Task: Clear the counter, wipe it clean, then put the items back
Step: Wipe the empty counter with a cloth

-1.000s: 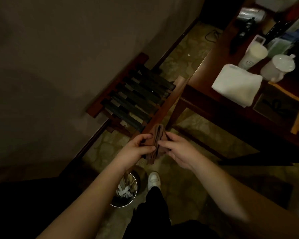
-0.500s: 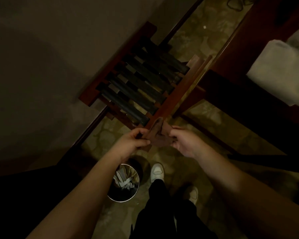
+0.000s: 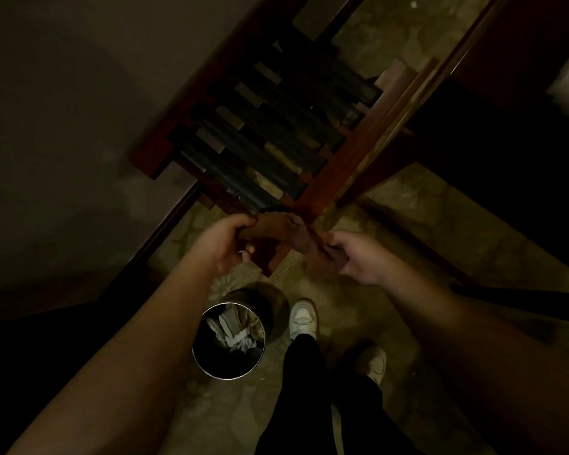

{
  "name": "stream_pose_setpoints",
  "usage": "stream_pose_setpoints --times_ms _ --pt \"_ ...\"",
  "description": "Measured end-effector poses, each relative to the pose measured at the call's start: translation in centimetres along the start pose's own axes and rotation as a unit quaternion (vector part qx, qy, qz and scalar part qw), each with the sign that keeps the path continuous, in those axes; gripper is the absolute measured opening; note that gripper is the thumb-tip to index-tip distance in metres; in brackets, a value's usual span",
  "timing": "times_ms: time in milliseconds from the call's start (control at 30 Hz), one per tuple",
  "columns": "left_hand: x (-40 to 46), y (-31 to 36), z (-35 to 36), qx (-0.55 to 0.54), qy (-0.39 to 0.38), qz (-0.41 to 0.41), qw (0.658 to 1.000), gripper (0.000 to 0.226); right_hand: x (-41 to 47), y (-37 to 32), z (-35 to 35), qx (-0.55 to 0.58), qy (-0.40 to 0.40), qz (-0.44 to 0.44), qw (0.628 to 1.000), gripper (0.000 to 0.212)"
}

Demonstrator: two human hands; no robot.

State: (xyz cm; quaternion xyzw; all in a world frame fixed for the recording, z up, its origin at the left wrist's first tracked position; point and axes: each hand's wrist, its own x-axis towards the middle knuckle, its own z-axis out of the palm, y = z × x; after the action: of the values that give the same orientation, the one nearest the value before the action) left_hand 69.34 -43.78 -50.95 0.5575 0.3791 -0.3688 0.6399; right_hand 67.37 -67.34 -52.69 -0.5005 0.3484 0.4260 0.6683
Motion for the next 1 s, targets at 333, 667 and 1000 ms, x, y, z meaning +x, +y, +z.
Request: stream_pose_setpoints --times_ms 333,667,1000 --pt "3.4 2.6 -1.1 0.034 -0.066 -0.090 0.993 0.012 4.0 1.7 -0.4 -0.288 -0.019 0.032 0.957 0.051" --pt "6.2 -1.8 2.4 0.366 0.234 0.162 0.886 0.036 6.5 3.3 -0.9 -0.283 0.031 0.013 0.959 0.046" --pt "3.2 -2.4 4.5 0.408 0.097 0.092 0.903 0.029 2.8 1.7 -1.4 -0.471 0.114 -0.058 0.873 0.043"
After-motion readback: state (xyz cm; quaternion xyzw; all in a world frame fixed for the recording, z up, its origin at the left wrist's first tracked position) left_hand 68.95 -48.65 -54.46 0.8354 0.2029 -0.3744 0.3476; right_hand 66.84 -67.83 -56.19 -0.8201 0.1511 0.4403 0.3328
